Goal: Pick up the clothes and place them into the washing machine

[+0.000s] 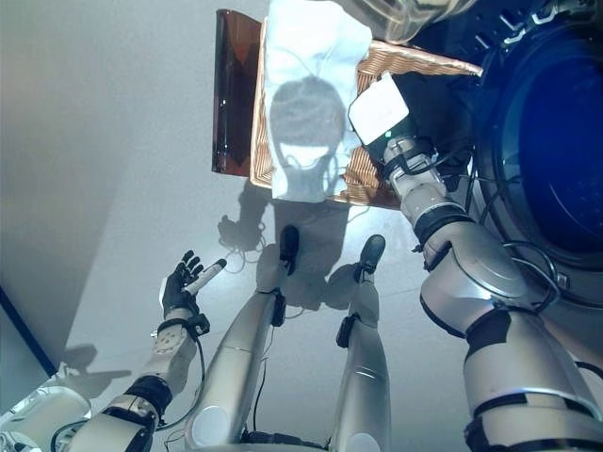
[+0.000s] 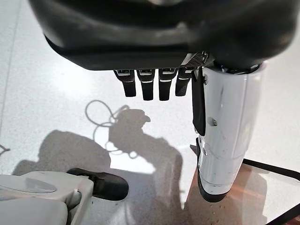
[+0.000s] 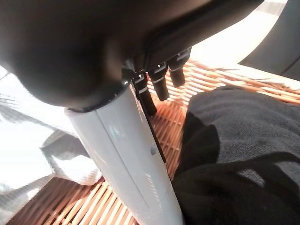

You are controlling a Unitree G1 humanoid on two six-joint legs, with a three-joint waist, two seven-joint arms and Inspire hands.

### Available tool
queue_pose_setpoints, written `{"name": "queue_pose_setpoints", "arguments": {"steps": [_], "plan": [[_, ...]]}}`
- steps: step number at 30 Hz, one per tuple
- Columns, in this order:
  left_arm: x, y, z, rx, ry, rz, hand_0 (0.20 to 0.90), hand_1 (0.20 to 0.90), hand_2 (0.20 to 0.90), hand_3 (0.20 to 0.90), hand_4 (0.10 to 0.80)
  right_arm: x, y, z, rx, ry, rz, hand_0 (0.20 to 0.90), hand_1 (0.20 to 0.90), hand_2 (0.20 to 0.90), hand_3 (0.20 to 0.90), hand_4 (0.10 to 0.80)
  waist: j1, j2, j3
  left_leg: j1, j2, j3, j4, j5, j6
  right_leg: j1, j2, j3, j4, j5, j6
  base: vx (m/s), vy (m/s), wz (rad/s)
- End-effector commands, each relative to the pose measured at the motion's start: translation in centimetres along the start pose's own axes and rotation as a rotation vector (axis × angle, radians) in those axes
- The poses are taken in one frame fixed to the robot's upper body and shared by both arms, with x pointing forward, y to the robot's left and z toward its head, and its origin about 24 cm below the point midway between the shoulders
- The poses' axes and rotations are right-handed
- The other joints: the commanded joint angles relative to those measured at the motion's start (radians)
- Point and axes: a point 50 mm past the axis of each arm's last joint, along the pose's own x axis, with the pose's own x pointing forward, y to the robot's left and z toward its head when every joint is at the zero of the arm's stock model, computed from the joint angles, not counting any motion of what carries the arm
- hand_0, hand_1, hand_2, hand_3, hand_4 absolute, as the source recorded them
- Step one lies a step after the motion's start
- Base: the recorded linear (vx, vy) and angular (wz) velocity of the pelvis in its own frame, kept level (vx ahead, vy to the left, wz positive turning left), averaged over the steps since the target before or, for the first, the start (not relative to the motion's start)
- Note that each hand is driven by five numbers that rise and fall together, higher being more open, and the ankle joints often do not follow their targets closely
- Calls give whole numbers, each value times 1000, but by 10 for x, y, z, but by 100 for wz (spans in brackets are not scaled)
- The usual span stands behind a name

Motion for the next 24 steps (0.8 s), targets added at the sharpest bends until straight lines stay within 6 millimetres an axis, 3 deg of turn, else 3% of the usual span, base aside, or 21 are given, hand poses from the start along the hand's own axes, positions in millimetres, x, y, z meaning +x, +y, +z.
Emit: {"name": "queue_pose_setpoints", "arguments": {"steps": [1, 24], "plan": [[-2, 13, 3, 27, -35, 19, 900, 900, 900, 900, 800, -16, 12, -91, -182, 243, 151, 900, 900, 900, 900, 800, 35, 93, 32, 147, 17, -51, -331, 172, -124, 65, 46, -3, 41, -49, 19, 6, 32, 0], [-10, 43, -32, 144, 145, 99, 900, 900, 900, 900, 800, -61, 78, -70, 6, 273, 383, 900, 900, 900, 900, 800, 17, 37, -60, 271, 17, -39, -331, 142, -116, 198, 45, -7, 27, -64, 19, 4, -2, -1]]}}
